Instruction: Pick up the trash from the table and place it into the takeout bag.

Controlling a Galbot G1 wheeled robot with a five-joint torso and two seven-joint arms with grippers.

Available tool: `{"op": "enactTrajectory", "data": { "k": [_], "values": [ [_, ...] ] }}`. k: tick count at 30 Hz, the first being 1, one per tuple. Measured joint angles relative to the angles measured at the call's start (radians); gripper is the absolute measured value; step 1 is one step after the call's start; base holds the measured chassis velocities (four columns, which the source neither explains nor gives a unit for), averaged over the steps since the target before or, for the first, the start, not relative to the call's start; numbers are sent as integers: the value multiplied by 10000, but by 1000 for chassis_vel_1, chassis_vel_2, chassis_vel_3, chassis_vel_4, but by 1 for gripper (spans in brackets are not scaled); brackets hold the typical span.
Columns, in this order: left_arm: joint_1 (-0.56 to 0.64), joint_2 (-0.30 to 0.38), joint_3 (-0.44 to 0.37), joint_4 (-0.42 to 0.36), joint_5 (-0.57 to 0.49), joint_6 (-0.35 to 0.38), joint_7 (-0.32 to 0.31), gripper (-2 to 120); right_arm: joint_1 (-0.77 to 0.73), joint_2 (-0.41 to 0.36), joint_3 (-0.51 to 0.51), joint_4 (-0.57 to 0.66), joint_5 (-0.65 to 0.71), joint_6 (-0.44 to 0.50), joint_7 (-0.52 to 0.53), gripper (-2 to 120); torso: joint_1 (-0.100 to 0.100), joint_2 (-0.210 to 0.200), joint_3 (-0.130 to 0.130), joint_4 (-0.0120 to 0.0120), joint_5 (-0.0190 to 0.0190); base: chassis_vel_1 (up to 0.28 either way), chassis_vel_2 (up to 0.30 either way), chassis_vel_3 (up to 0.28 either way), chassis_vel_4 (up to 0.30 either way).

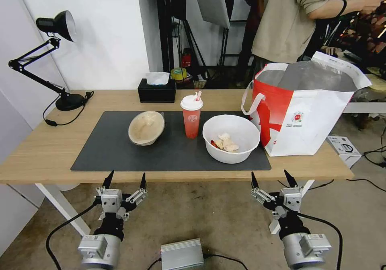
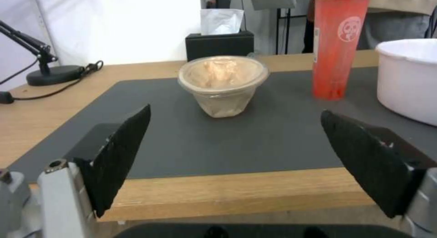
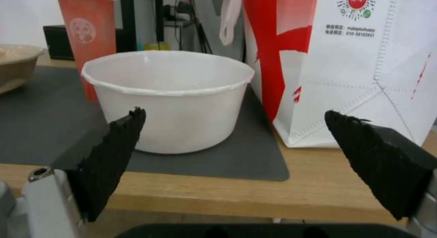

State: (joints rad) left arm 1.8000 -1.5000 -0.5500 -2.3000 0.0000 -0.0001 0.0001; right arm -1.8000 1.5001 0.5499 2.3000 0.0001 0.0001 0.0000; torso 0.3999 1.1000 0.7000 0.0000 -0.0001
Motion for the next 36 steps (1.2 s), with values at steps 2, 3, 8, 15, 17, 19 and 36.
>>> {"op": "enactTrajectory", "data": {
  "k": [2,3,8,15,17,19,36],
  "values": [
    [0,0,0,0,0,0,0,100,0,0,0,0,0,0,0,100,0,0,0,0,0,0,0,0,0],
    [0,0,0,0,0,0,0,100,0,0,0,0,0,0,0,100,0,0,0,0,0,0,0,0,0],
    [0,0,0,0,0,0,0,100,-1,0,0,0,0,0,0,100,0,0,0,0,0,0,0,0,0],
    [0,0,0,0,0,0,-1,100,0,-1,0,0,0,0,0,100,0,0,0,0,0,0,0,0,0],
    [0,0,0,0,0,0,0,100,0,-1,0,0,0,0,0,100,0,0,0,0,0,0,0,0,0],
    [0,0,0,0,0,0,0,100,0,-1,0,-1,0,0,0,100,0,0,0,0,0,0,0,0,0],
    [0,0,0,0,0,0,0,100,0,0,0,0,0,0,0,100,0,1,0,0,0,0,0,0,0]
  ]
}}
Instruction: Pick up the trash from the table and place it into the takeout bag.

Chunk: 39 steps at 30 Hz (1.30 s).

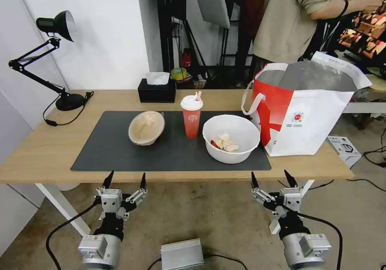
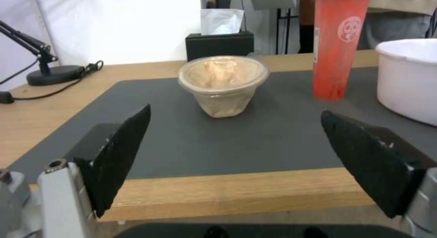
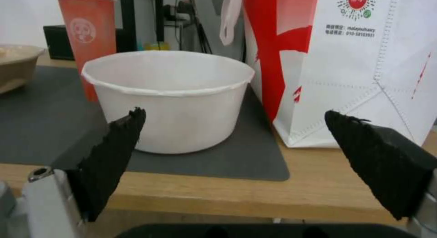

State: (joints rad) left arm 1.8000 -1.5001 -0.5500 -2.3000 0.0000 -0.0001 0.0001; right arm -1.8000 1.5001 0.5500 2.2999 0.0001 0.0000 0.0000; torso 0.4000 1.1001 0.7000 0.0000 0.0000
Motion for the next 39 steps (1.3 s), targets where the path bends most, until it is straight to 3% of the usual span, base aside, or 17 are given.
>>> {"op": "enactTrajectory", "data": {
  "k": [5,7,10,11,15,18,21,24,26,28,31,39],
  "values": [
    [-9,17,-138,0,-137,-85,11,100,9,-44,4,0,17,0,2,100,0,-1,0,0,-2,0,0,0,0],
    [-58,100,-624,0,-558,-465,9,100,97,-302,48,-11,147,-7,79,100,0,0,0,-3,2,0,0,0,0],
    [-199,331,-1979,35,-1775,-1579,6,100,558,-1460,301,-124,740,-74,457,100,0,-1,0,-1,2,0,0,0,0],
    [-199,331,-1979,35,-1775,-1579,6,100,558,-1460,301,-124,740,-74,457,100,0,-1,0,-1,2,0,0,0,0],
    [-342,569,-3341,68,-2985,-2687,-9,100,1093,-2836,589,-255,1450,-177,907,100,0,0,0,1,4,0,0,0,0],
    [-371,602,-3352,-62,-3467,-2978,151,100,1307,-3378,707,-307,1723,-214,1078,100,0,-2,0,2,-6,0,0,0,0],
    [-380,616,-3332,-202,-3682,-3169,238,100,1528,-3939,823,-360,2013,-252,1265,100,0,-1,0,-2,7,0,0,0,0],
    [-316,622,-3331,-348,-3775,-3259,407,100,1935,-4967,1048,-456,2533,-320,1603,100,1,-2,2,4,-1,0,0,0,0],
    [-293,619,-3331,-360,-3775,-3273,461,100,1916,-5072,1130,-408,2690,-276,1580,100,0,-3,2,2,13,0,0,0,0],
    [-242,596,-3317,-394,-3770,-3305,578,100,1777,-5561,1500,88,3077,5,1433,100,0,0,0,0,-13,0,0,0,0],
    [-219,573,-3299,-398,-3748,-3325,650,100,1717,-5791,1546,243,3212,28,1369,100,0,-1,1,-1,9,0,0,0,0],
    [-180,548,-3225,-377,-3702,-3364,924,100,1723,-6320,1482,625,3479,-281,1319,100,-1,-1,0,-1,0,0,0,0,0]
  ]
}}
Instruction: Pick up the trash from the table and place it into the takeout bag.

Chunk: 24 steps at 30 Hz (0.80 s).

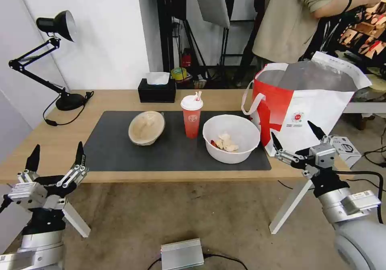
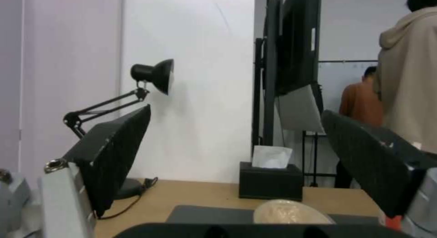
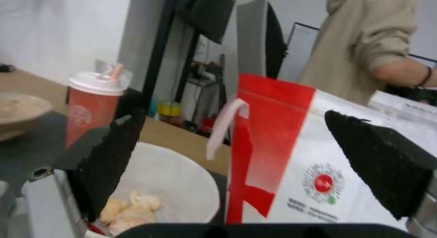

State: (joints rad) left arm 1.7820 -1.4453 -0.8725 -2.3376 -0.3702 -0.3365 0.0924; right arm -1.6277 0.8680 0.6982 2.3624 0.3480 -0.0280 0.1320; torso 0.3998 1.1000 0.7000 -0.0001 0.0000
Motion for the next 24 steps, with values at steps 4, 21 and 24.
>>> {"op": "enactTrajectory", "data": {
  "k": [4,21,24],
  "values": [
    [-5,-29,169,11,97,5,135,100,208,-631,-217,147,199,-289,-189,100,0,0,0,1,0,0,0,0,0],
    [-40,-53,460,242,294,56,600,100,1986,-2530,-2046,-41,648,-969,-656,100,1,0,0,3,0,0,0,0,0],
    [-42,-109,494,284,294,48,667,100,2584,-2983,-2613,-144,923,-1099,-658,100,2,0,0,0,-1,0,0,0,0]
  ]
}}
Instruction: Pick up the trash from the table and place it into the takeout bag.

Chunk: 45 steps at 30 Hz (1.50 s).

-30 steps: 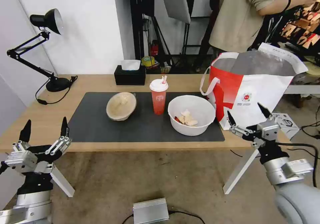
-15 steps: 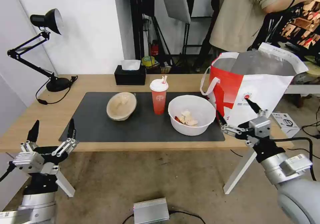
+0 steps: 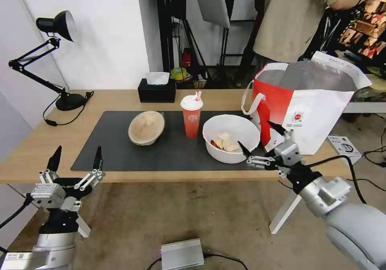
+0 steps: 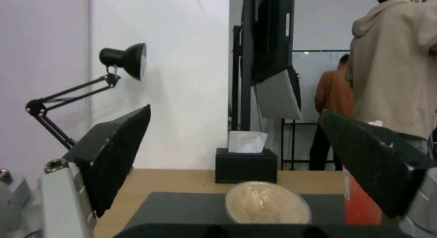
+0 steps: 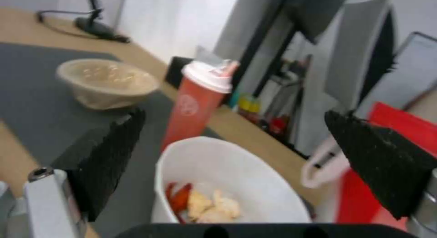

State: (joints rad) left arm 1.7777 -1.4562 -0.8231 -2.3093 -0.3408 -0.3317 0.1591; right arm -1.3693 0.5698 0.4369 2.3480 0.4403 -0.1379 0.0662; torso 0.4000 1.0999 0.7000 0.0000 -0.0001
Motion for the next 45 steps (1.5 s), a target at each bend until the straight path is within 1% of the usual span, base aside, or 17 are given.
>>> {"op": "enactTrajectory", "data": {
  "k": [2,3,6,7,11,12,15,16,20,21,28,33,35,39,40,42,45],
  "values": [
    [11,-53,19,40,0,-18,84,100,918,-433,-1011,-177,341,-184,12,100,0,0,0,1,1,0,0,0,0],
    [11,-53,19,40,0,-18,84,100,918,-433,-1011,-177,341,-184,12,100,0,0,0,1,1,0,0,0,0],
    [-9,-138,45,89,0,-33,133,100,2222,-780,-2110,-451,673,-374,8,100,1,0,0,1,1,0,0,0,0],
    [-9,-138,45,89,0,-33,133,100,2222,-780,-2110,-451,673,-374,8,100,1,0,0,1,1,0,0,0,0],
    [-24,-224,58,232,1,-136,204,100,3865,-1053,-3397,-794,1170,-592,-69,100,1,0,0,1,0,0,0,0,0],
    [-24,-224,58,232,1,-136,204,100,3865,-1053,-3397,-794,1170,-592,-69,100,1,0,0,1,0,0,0,0,0],
    [-43,-258,46,363,2,-193,230,100,4868,-1265,-4226,-1065,1686,-769,-229,100,1,-1,0,1,0,0,0,0,0],
    [-43,-258,46,363,2,-193,230,100,4868,-1265,-4226,-1065,1686,-769,-229,100,1,-1,0,1,0,0,0,0,0],
    [-41,-263,1,511,2,-244,303,100,5940,-1595,-4926,-1272,2573,-1116,-692,100,0,-1,-1,0,1,0,0,0,0],
    [-41,-263,1,511,2,-244,303,100,5940,-1595,-4926,-1272,2573,-1116,-692,100,0,-1,-1,0,1,0,0,0,0],
    [-36,-278,-2,703,-2,-379,464,100,7017,-1872,-5320,-1591,3549,-1925,-1672,100,1,0,-1,0,0,0,0,0,0],
    [-69,-241,32,756,-3,-388,535,100,7641,-1833,-5509,-1952,4272,-2517,-2255,100,0,0,-1,0,1,0,0,0,0],
    [-80,-227,37,767,-3,-388,546,100,7780,-1803,-5571,-2033,4333,-2601,-2329,100,0,0,0,0,1,0,0,0,0],
    [-110,-154,58,858,-5,-389,641,100,8465,-1675,-5790,-2370,4731,-3399,-3106,100,0,0,-1,1,0,0,0,0,0],
    [-110,-154,58,858,-5,-389,641,100,8465,-1675,-5790,-2370,4731,-3399,-3106,100,0,0,-1,1,0,0,0,0,0],
    [-141,-116,67,923,-5,-384,669,100,8843,-1605,-6047,-2595,4851,-3749,-3442,100,0,0,0,-1,1,0,0,0,0],
    [-163,-81,69,982,-5,-369,690,100,9336,-1515,-6503,-2790,4972,-4014,-3546,100,0,0,-1,0,0,0,0,0,0]
  ]
}}
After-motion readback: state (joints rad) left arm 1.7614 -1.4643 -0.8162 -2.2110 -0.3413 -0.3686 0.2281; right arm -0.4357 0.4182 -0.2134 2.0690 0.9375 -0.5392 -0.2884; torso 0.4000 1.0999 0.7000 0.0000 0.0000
